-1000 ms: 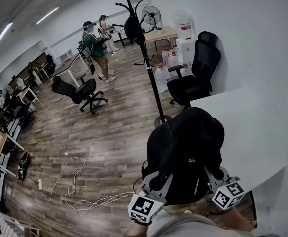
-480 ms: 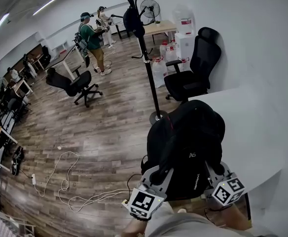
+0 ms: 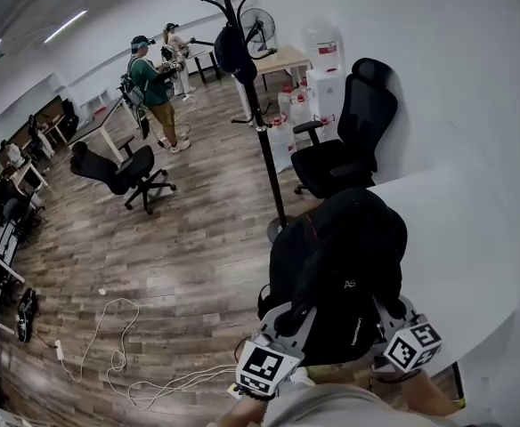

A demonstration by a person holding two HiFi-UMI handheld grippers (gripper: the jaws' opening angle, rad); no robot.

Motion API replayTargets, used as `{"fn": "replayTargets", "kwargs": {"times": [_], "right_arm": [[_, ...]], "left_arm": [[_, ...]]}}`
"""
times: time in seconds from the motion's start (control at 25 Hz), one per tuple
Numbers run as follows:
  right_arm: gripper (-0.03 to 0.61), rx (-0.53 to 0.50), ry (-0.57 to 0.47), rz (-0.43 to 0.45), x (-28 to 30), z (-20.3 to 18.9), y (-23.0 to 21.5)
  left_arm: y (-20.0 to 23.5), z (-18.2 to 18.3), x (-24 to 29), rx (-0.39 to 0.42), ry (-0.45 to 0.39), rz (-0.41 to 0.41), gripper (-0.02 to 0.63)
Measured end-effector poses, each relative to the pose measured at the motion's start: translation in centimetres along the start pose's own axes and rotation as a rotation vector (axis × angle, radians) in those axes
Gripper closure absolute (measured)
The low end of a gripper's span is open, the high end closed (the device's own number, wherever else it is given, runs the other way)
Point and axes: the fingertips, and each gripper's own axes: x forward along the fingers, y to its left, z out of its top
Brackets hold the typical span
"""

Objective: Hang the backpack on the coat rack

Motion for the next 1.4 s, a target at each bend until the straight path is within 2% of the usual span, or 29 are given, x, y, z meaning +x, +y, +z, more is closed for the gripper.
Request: {"fn": "replayTargets", "kwargs": {"times": [0.28, 0.48, 0.8, 1.04, 1.4], "right_arm": [[0.549, -0.002, -0.007, -0.035, 6.3, 0.2, 0.6], [0.548, 0.004, -0.007, -0.056, 10.1, 0.2, 0.9], [0.549, -0.001, 0.021, -0.033, 15.9, 0.1, 1.0], [0.549, 0.004, 0.047, -0.022, 19.8, 0.0, -1.2], [0.549, -0.012, 0.089, 0.021, 26.9, 1.2, -7.1]], "left_arm": [[6.5, -0.5, 1.3, 0.005, -0.001, -0.03, 0.588], [9.9, -0.5, 1.9, 0.043, -0.002, -0.041, 0.588], [15.3, -0.9, 3.1, 0.031, -0.001, -0.003, 0.588], [18.1, -2.0, 5.9, 0.033, 0.028, 0.021, 0.588], [22.8, -3.4, 13.3, -0.002, 0.06, 0.071, 0.588]]}}
